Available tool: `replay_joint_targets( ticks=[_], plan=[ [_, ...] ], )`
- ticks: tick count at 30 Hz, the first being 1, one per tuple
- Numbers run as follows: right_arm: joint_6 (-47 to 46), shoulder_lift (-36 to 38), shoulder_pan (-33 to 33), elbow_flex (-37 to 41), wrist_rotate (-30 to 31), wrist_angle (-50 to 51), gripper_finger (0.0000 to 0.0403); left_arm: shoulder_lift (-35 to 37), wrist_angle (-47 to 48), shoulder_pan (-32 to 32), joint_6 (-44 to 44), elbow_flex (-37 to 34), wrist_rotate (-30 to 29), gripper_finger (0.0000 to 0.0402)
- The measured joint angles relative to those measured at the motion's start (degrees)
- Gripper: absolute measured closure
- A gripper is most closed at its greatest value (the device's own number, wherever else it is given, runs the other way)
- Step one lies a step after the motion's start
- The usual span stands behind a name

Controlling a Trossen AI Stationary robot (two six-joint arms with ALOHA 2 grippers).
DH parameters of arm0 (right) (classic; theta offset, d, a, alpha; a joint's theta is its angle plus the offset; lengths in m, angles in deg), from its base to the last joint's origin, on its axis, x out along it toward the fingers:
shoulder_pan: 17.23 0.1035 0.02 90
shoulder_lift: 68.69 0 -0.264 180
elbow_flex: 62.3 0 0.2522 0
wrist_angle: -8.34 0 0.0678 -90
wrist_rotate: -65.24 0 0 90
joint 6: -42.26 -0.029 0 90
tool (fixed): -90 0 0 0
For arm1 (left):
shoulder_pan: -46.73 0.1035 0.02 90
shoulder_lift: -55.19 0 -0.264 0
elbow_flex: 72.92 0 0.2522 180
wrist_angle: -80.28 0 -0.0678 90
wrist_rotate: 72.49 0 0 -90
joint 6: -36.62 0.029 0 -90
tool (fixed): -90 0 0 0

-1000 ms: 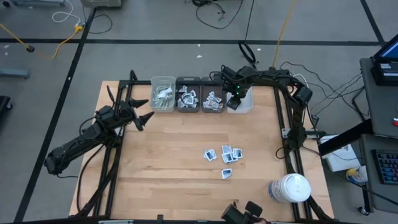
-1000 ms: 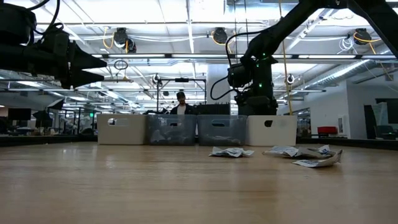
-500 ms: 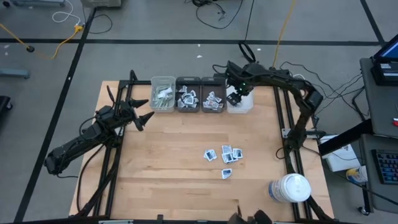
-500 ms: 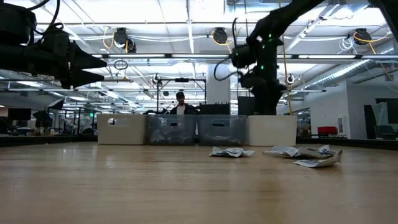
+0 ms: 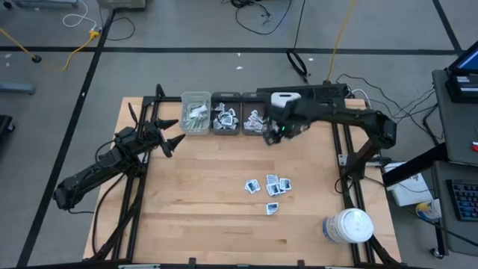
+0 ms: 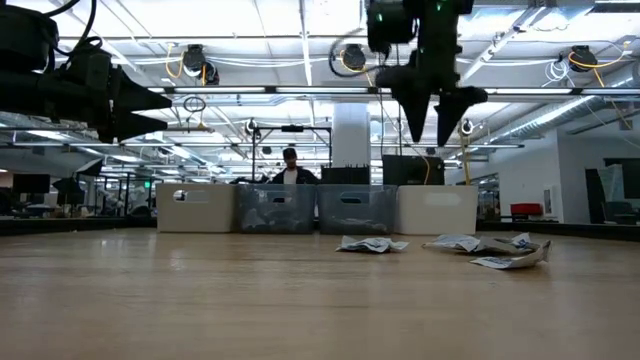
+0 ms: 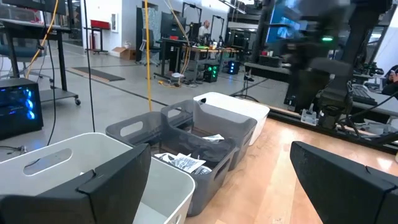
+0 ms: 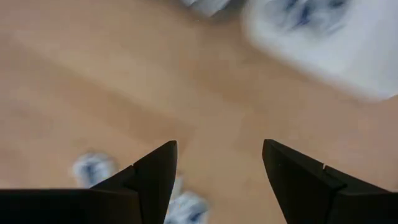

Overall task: Pick & Place First Aid Supplies
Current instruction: Put the alcohol pad into the white bin

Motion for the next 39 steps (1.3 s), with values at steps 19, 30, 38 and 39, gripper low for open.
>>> replay_joint_targets(
  ticks=[19, 30, 38, 39],
  plan=[
    [-41.4, -0.9, 40.9, 0.0, 0.0, -3.7, 0.0171, 0.0, 0.0, 0.0, 0.0, 0.0, 0.0, 0.0009],
    [-44.0, -10.7, 44.6, 0.0, 0.2, -7.1, 0.0170, 0.0, 0.0, 0.0, 0.0, 0.0, 0.0, 0.0009],
    [-41.9, -17.2, 44.7, 2.6, 0.0, -14.1, 0.0174, 0.0, 0.0, 0.0, 0.0, 0.0, 0.0, 0.0009],
    [-41.9, -18.0, 44.7, 3.0, 0.0, -14.8, 0.0176, 0.0, 0.0, 0.0, 0.0, 0.0, 0.0, 0.0009]
  ],
)
